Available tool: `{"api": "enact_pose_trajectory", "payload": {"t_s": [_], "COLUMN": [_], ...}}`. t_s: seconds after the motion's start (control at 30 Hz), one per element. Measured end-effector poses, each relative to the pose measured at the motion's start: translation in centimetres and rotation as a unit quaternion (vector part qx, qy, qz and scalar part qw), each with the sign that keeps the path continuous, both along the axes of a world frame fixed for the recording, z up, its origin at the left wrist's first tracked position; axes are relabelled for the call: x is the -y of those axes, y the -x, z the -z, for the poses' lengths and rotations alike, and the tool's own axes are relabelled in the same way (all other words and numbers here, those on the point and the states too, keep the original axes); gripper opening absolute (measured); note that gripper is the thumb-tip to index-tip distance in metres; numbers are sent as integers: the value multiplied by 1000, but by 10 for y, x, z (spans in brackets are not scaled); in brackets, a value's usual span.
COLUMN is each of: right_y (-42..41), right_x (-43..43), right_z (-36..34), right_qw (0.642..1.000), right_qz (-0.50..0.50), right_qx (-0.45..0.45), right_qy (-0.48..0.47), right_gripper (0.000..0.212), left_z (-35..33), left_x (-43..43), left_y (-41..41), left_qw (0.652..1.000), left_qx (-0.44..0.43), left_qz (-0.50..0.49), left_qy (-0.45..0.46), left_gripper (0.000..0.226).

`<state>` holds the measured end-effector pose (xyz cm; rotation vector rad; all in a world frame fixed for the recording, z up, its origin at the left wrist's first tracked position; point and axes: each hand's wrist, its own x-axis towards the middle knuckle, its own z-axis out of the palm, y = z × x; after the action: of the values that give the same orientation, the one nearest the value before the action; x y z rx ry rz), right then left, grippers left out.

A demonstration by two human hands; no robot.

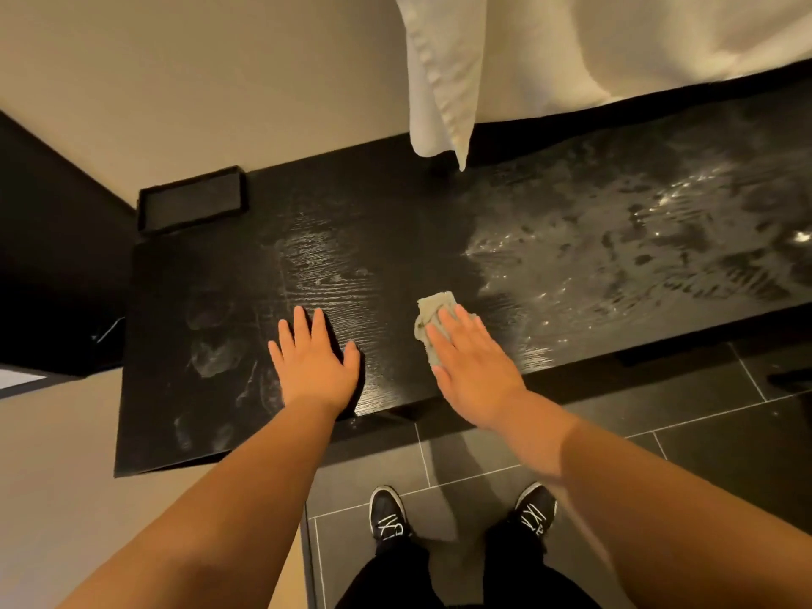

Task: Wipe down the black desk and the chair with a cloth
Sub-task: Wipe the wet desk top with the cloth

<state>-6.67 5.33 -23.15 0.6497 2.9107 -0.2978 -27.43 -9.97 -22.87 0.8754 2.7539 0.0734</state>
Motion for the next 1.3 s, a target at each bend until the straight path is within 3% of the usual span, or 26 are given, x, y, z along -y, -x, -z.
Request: {"api": "enact_pose_trajectory", "payload": {"t_s": [0.07, 0.17, 0.33, 0.47, 0.6, 0.73, 0.87, 1.03, 1.13, 1.3], "right_y": [-17, -50, -42, -23, -40, -71, -58, -38, -50, -83], "right_x": [-22, -62, -62, -32, -64, -109, -96, -65, -95, -153], "right_z": [2, 3, -2, 6, 11, 7, 3, 15, 15, 9], "right_qw": [1000, 998, 989, 999, 998, 998, 993, 997, 994, 991], "right_qz": [-17, 51, 149, 40, -50, 44, 110, -55, -95, 129], "right_qx": [-4, 4, 1, -23, -37, -33, -34, -49, -56, -26], "right_qy": [-3, -24, 10, 11, -14, -16, -6, 22, 7, -29], "right_gripper": [64, 64, 72, 67, 62, 61, 66, 64, 61, 61], "left_z": [-2, -1, 7, 13, 14, 13, 14, 14, 13, 11], "left_x": [-21, -54, -79, -78, -79, -79, -79, -80, -80, -81], "left_y": [-23, -57, -78, -79, -79, -79, -78, -78, -78, -78], "left_qw": [999, 993, 997, 997, 997, 997, 997, 997, 997, 998], "left_qx": [6, 18, 12, -7, -20, -18, -19, -23, -19, -19], "left_qz": [39, 115, 79, 73, 70, 68, 68, 65, 66, 62], "left_qy": [2, 3, 4, -12, -11, -19, -18, -18, -15, -21], "left_gripper": [78, 77, 75, 76, 76, 76, 75, 75, 75, 74]}}
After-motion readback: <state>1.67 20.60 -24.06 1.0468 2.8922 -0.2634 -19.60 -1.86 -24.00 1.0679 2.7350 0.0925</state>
